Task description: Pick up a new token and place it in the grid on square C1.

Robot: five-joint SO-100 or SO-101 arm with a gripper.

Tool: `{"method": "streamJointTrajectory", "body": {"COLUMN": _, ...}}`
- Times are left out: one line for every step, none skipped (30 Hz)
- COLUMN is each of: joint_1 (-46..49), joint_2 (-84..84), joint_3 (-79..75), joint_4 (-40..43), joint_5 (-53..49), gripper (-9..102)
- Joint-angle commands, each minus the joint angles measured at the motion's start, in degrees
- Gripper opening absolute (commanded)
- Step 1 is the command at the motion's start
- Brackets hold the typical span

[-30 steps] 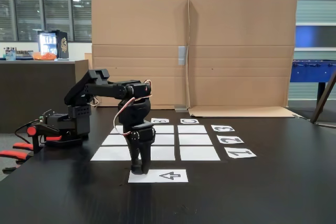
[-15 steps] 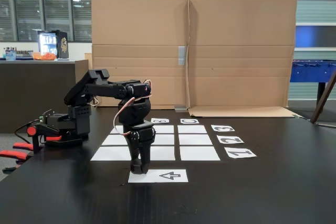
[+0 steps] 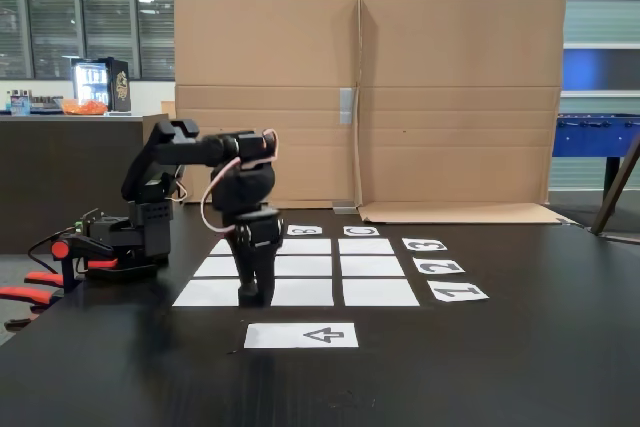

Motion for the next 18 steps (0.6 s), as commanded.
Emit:
{"method": "streamJointTrajectory", "body": {"joint_1": -1.41, "joint_2": 7.03, "joint_3": 1.76, "joint_4": -0.26, "joint_5": -0.88, "gripper": -1}}
{"method": "streamJointTrajectory", "body": {"joint_1": -1.76, "joint_2": 7.73, "joint_3": 2.29, "joint_4": -0.18, "joint_5": -0.97, "gripper": -1}}
{"method": "streamJointTrajectory", "body": {"joint_1": -2.2, "joint_2": 8.53, "joint_3": 2.9, "joint_4": -0.18, "joint_5": -1.05, "gripper": -1}}
{"method": "streamJointTrajectory", "body": {"joint_1": -2.64, "joint_2": 9.14, "joint_3": 3.43, "joint_4": -0.18, "joint_5": -1.23, "gripper": -1}}
{"method": "streamJointTrajectory", "body": {"joint_1": -2.99, "joint_2": 9.84, "joint_3": 4.04, "joint_4": -0.18, "joint_5": -1.32, "gripper": -1}}
{"method": "streamJointTrajectory", "body": {"joint_1": -3.52, "joint_2": 10.63, "joint_3": 4.83, "joint_4": -0.18, "joint_5": -1.67, "gripper": -1}}
{"method": "streamJointTrajectory", "body": {"joint_1": -4.04, "joint_2": 11.43, "joint_3": 5.62, "joint_4": -0.18, "joint_5": -2.02, "gripper": -1}}
{"method": "streamJointTrajectory", "body": {"joint_1": -4.48, "joint_2": 12.22, "joint_3": 6.15, "joint_4": -0.18, "joint_5": -2.2, "gripper": -1}}
{"method": "streamJointTrajectory", "body": {"joint_1": -5.01, "joint_2": 13.01, "joint_3": 6.77, "joint_4": -0.18, "joint_5": -2.37, "gripper": -1}}
{"method": "streamJointTrajectory", "body": {"joint_1": -5.54, "joint_2": 13.8, "joint_3": 7.29, "joint_4": -0.18, "joint_5": -2.64, "gripper": -1}}
{"method": "streamJointTrajectory", "body": {"joint_1": -6.06, "joint_2": 14.59, "joint_3": 7.73, "joint_4": -0.18, "joint_5": -2.72, "gripper": -1}}
{"method": "streamJointTrajectory", "body": {"joint_1": -6.5, "joint_2": 15.29, "joint_3": 8.0, "joint_4": -0.18, "joint_5": -2.81, "gripper": -1}}
{"method": "streamJointTrajectory", "body": {"joint_1": -7.03, "joint_2": 15.82, "joint_3": 8.26, "joint_4": -0.09, "joint_5": -2.9, "gripper": -1}}
{"method": "streamJointTrajectory", "body": {"joint_1": -7.38, "joint_2": 16.26, "joint_3": 8.35, "joint_4": 0.09, "joint_5": -2.9, "gripper": -1}}
{"method": "streamJointTrajectory", "body": {"joint_1": -7.82, "joint_2": 16.61, "joint_3": 8.44, "joint_4": 0.35, "joint_5": -2.99, "gripper": -1}}
{"method": "streamJointTrajectory", "body": {"joint_1": -8.26, "joint_2": 16.79, "joint_3": 8.53, "joint_4": 0.53, "joint_5": -2.99, "gripper": -1}}
{"method": "streamJointTrajectory", "body": {"joint_1": -8.79, "joint_2": 16.88, "joint_3": 8.79, "joint_4": 0.7, "joint_5": -3.08, "gripper": -1}}
{"method": "streamJointTrajectory", "body": {"joint_1": -9.32, "joint_2": 16.96, "joint_3": 9.05, "joint_4": 0.88, "joint_5": -3.08, "gripper": -1}}
